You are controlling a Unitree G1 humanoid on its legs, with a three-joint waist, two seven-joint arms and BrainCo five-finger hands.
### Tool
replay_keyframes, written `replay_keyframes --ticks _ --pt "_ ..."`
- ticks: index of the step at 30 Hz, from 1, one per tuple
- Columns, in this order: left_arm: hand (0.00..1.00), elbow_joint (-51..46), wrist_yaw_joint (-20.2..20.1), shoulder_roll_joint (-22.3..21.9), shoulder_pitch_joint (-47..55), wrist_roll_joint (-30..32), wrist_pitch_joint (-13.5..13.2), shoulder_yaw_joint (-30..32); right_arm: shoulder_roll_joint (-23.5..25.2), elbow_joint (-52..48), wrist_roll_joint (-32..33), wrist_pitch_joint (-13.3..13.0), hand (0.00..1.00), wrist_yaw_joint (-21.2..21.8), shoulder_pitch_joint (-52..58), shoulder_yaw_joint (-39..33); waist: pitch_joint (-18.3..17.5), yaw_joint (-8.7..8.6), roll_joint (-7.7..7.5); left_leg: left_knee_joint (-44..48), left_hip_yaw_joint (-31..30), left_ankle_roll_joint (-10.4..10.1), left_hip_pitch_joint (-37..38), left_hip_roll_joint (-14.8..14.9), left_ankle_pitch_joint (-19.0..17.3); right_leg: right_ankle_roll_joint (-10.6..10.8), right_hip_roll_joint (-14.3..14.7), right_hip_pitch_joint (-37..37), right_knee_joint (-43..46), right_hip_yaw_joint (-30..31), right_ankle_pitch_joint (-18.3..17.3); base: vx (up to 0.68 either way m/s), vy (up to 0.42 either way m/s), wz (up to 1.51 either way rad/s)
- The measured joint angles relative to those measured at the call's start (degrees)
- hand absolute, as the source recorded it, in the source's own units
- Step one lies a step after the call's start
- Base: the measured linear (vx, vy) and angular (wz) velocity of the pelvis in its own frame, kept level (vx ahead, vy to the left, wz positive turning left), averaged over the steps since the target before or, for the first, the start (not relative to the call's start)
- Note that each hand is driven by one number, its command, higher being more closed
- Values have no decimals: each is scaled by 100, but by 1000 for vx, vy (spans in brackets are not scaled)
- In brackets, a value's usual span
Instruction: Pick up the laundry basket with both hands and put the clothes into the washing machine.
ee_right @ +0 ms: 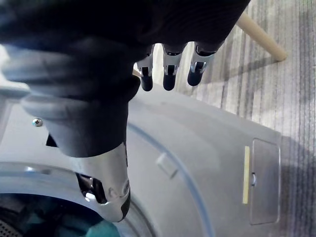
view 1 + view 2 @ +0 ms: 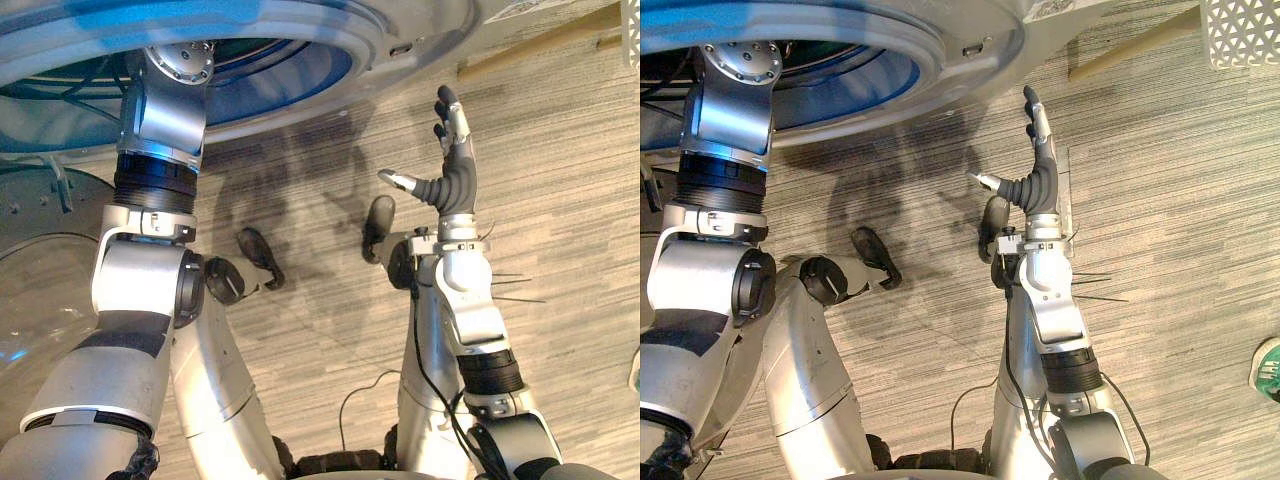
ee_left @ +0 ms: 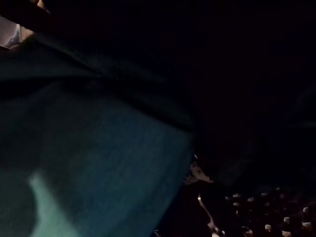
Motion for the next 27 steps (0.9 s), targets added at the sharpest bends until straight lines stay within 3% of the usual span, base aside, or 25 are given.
replay_keyframes --ticks 10,14,18,27 --pt "0 99 -386 -314 931 -179 -46 241 -6 694 -120 126 0 60 -34 -109 -5 37 12 80 -89 -33 195 -94 40 -74 -114 177 251 -11 -92 -1 -19 9" --pt "0 -681 76 -328 1544 -789 -172 683 -5 748 25 124 0 32 0 -232 -6 89 26 -85 -119 -100 244 -200 133 -58 -186 253 165 -57 -110 -35 -24 12" --pt "0 -1537 609 -378 2414 -939 -260 877 8 928 35 123 0 -51 77 -341 -6 220 36 -154 -199 -133 381 -241 208 -164 -241 444 173 -148 -146 0 -31 12" --pt "0 -2607 677 -1317 3931 -1194 -505 1074 31 1054 85 156 0 -26 295 -537 -23 429 160 -510 -259 -254 917 -371 277 -132 -300 1004 -23 -256 -266 -9 -20 6"
